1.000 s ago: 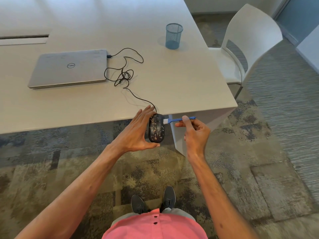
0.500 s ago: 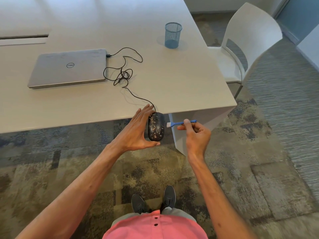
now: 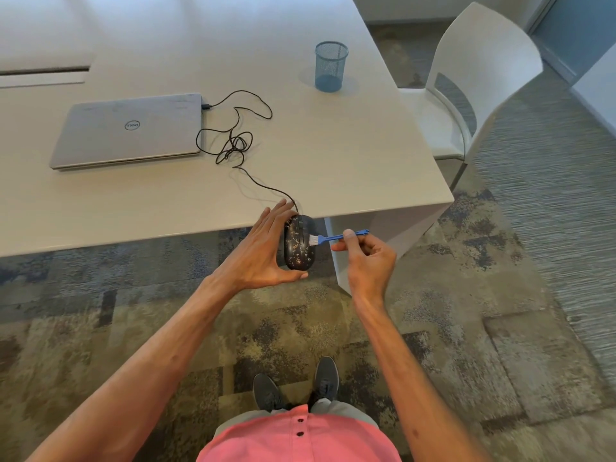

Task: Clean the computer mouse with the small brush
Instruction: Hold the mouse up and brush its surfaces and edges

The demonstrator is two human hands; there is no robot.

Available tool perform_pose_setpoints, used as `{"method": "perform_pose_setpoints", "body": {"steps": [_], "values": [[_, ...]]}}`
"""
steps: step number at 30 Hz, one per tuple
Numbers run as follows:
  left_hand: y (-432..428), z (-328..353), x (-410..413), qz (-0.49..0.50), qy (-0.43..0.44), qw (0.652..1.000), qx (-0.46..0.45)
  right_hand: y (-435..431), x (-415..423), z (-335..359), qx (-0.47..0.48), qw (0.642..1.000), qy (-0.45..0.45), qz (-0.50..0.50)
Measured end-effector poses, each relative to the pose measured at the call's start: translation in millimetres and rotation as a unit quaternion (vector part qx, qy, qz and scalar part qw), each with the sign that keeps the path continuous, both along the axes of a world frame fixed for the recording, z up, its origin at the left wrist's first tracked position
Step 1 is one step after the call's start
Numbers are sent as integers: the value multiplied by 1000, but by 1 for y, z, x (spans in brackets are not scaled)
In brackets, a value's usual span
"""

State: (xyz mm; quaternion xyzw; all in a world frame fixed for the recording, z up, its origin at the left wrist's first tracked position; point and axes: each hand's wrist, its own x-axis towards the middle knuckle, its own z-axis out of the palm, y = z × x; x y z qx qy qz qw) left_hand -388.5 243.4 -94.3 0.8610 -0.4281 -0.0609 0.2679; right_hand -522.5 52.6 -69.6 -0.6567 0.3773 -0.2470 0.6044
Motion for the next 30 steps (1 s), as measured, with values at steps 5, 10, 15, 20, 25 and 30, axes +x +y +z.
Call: {"method": "perform_pose_setpoints", "body": {"steps": [5, 10, 15, 20, 25, 30], "values": [[1, -1, 2, 7, 6, 1000, -10, -9, -5, -2, 1, 1000, 5, -28], [-2, 1, 5, 12, 2, 1000, -9, -2, -3, 6, 16, 998, -61, 28], [-4, 4, 8, 2, -2, 1000, -7, 8, 1, 5, 3, 996, -64, 60], [-1, 4, 11, -9, -3, 1000, 3, -2, -4, -3, -2, 998, -44, 33], [-2, 3, 10, -2, -4, 1000, 2, -13, -6, -3, -5, 1000, -27, 5], [-6, 8, 10, 8, -17, 1000, 0, -4, -2, 2, -6, 997, -79, 25]]}}
